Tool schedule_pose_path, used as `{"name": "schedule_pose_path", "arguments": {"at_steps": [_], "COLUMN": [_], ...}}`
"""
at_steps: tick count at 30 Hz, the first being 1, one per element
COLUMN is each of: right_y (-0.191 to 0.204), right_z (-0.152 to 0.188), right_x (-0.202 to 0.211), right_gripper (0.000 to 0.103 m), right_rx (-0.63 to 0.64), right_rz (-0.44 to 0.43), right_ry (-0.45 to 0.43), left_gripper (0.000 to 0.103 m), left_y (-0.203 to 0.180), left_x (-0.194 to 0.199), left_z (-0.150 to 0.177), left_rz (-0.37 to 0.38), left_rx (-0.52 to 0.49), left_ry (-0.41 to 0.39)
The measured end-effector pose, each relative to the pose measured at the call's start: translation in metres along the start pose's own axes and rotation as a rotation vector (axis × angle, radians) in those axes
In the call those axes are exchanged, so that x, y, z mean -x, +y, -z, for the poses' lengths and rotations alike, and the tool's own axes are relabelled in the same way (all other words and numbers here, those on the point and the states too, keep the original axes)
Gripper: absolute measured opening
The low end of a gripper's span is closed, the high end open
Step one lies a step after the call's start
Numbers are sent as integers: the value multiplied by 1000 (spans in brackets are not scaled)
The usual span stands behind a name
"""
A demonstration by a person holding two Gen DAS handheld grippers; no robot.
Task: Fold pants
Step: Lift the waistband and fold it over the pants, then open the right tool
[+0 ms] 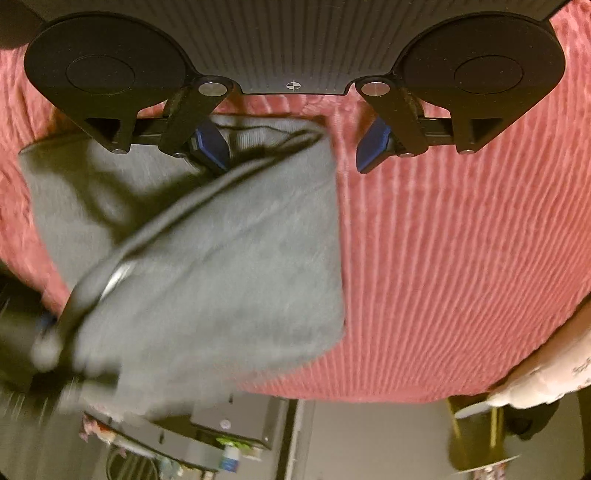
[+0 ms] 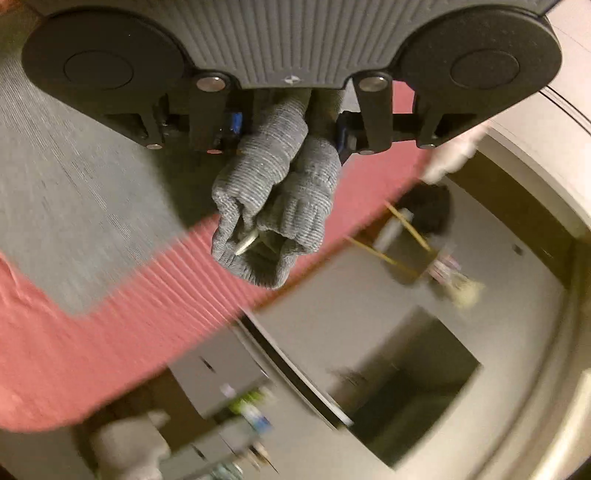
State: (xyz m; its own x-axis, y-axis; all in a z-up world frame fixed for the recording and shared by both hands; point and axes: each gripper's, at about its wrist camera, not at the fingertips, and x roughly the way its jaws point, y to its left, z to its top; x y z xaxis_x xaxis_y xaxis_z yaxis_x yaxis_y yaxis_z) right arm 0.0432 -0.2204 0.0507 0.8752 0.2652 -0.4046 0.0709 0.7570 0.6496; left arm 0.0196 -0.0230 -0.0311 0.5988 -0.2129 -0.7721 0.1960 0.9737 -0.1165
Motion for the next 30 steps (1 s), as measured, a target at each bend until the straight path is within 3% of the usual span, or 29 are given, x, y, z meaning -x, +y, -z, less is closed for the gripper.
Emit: {"name": "schedule_pose_path", "arguments": {"at_steps": [4, 6, 7, 8, 10, 11, 15, 17, 19, 21, 23, 25, 27, 30], "right_y": [31, 35, 34, 31, 21, 14, -24, -46, -74, -106, -131, -144, -149, -156], "right_z": [-20, -29, -32, -35, -37, -37, -32, -23, -9, 2, 11, 15, 12, 11], "right_x": [33, 49, 57, 65, 77, 82, 103, 110, 109, 100, 89, 90, 91, 90], "right_gripper": [42, 41, 41, 41, 41, 41, 41, 41, 44, 51, 57, 62, 78, 81], "right_rx": [53, 66, 73, 78, 87, 92, 50, 41, 20, -63, -161, -214, -260, -285], "right_rz": [-81, -104, -109, -108, -81, -64, 13, 75, 174, 281, 329, 282, 224, 206], "right_ry": [-105, -144, -158, -169, -185, -192, -212, -213, -197, -91, 8, 1, -14, -24], "left_gripper": [80, 79, 72, 56, 34, 31, 35, 56, 62, 62, 62, 62, 66, 72], "left_y": [-7, -2, 0, 2, -1, -4, -24, -27, -25, -17, -9, -4, -1, 3], "left_x": [-11, -17, -17, -14, -6, -2, 4, -3, -8, -6, 0, 8, 18, 29], "left_z": [-4, -6, -7, -7, -8, -8, -1, 1, 1, -1, -2, -5, -6, -14], "left_rz": [-48, -34, -5, 22, 83, 79, 37, 0, -14, 8, 35, 48, 55, 18], "left_rx": [-7, 33, 67, 86, 85, 67, -73, -101, -83, -37, -4, 5, 1, 18], "left_ry": [8, 19, 10, -2, -46, -65, -86, -30, 26, 59, 86, 94, 68, 3]}}
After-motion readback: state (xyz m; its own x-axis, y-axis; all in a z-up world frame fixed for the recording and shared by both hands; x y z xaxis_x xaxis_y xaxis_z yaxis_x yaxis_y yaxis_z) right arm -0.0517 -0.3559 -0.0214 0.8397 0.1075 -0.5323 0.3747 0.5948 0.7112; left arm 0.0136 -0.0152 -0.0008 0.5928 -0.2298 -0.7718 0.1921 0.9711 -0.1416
